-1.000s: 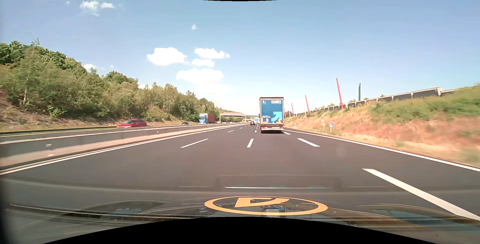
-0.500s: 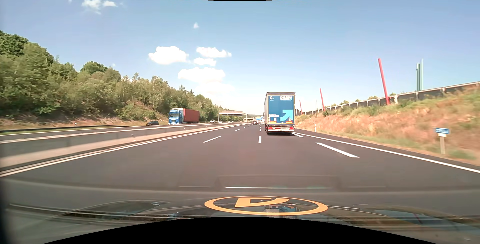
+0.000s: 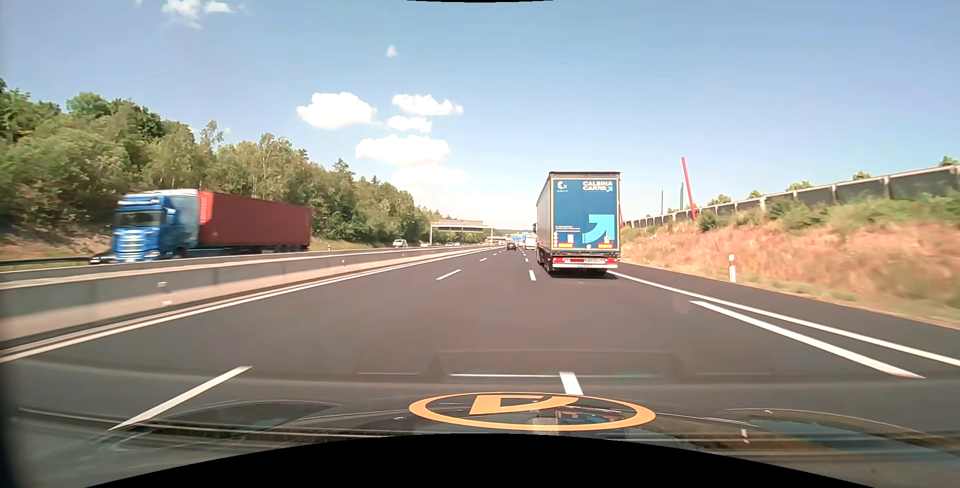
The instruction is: Follow the waypoints while adhering to traffic rules and regulations
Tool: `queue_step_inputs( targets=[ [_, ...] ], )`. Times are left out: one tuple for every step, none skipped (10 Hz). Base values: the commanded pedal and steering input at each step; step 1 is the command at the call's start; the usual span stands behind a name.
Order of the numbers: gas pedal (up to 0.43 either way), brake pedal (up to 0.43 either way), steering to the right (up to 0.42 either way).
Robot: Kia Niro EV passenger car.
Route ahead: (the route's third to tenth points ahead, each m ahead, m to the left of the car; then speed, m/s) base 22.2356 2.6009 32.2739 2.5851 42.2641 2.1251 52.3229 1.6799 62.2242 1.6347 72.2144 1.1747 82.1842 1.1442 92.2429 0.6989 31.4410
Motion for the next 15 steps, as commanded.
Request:
queue_step_inputs(
  targets=[
    [0.441, 0.000, 0.001],
    [0.449, 0.000, 0.001],
    [0.461, 0.000, 0.001],
    [0.480, 0.000, 0.001],
    [0.488, 0.000, 0.002],
    [0.488, 0.000, 0.002],
    [0.480, 0.000, 0.003],
    [0.441, 0.000, 0.004],
    [0.421, 0.000, 0.004],
    [0.370, 0.000, 0.004],
    [0.280, 0.000, 0.004],
    [0.268, 0.000, 0.004],
    [0.331, 0.000, 0.004],
    [0.378, 0.000, 0.003],
    [0.390, 0.000, 0.003]
  ],
)
